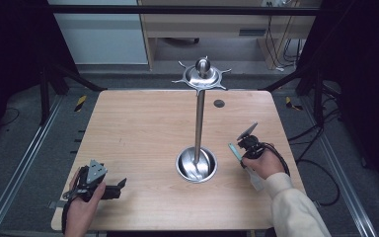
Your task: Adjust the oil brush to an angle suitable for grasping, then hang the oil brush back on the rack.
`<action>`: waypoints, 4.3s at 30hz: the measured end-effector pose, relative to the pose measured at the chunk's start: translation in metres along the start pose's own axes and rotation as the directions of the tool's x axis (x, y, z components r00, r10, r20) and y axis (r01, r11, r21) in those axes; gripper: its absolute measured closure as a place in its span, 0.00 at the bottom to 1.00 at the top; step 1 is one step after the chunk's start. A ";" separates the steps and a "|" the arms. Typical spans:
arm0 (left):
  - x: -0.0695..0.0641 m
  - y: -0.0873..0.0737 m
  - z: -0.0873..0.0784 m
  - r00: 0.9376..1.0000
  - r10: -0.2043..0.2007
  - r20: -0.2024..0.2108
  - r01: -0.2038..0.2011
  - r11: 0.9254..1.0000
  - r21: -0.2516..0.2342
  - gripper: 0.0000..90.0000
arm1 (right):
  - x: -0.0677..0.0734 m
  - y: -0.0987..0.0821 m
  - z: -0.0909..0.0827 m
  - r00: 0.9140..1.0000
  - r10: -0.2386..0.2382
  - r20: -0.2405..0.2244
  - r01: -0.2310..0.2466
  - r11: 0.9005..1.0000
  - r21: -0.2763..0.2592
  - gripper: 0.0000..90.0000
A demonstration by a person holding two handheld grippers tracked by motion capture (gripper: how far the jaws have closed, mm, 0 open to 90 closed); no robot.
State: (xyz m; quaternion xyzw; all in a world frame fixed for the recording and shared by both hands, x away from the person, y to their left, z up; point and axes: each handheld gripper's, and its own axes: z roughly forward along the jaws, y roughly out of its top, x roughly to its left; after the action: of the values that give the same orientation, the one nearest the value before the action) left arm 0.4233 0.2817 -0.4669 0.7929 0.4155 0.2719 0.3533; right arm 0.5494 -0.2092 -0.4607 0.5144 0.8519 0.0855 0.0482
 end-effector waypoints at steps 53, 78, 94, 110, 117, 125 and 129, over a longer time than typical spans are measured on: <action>0.001 0.001 0.001 1.000 -0.015 0.012 0.015 1.000 -0.011 0.03 | -0.013 -0.027 -0.156 0.998 -0.012 -0.055 -0.012 0.904 -0.428 0.91; 0.001 0.001 0.002 1.000 -0.007 0.010 0.007 1.000 -0.005 0.03 | -0.002 -0.062 -0.219 0.993 -0.085 -0.086 0.005 0.739 -0.673 0.91; 0.000 0.000 0.000 1.000 -0.005 -0.005 0.005 1.000 -0.001 0.03 | 0.012 -0.089 -0.238 0.987 -0.139 -0.078 0.031 0.647 -0.762 0.91; 0.000 0.000 0.001 1.000 0.003 -0.003 -0.003 1.000 0.005 0.03 | 0.027 -0.096 -0.245 0.982 -0.180 -0.054 0.062 0.583 -0.810 0.91; 0.000 0.000 0.001 1.000 -0.001 -0.006 0.001 1.000 0.001 0.03 | 0.038 -0.095 -0.247 0.977 -0.210 -0.047 0.082 0.567 -0.820 0.91; 0.000 0.000 0.001 1.000 0.002 -0.003 -0.002 1.000 0.004 0.03 | 0.052 -0.090 -0.247 0.966 -0.257 -0.041 0.110 0.545 -0.831 0.91; 0.000 0.000 0.001 1.000 0.001 -0.003 -0.001 1.000 0.003 0.03 | 0.058 -0.087 -0.246 0.960 -0.275 -0.043 0.119 0.543 -0.831 0.91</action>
State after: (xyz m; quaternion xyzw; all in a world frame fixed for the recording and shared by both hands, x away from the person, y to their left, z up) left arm 0.4237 0.2813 -0.4676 0.7932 0.4161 0.2727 0.3512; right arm 0.4049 -0.2209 -0.2358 0.3241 0.7672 0.5084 0.2187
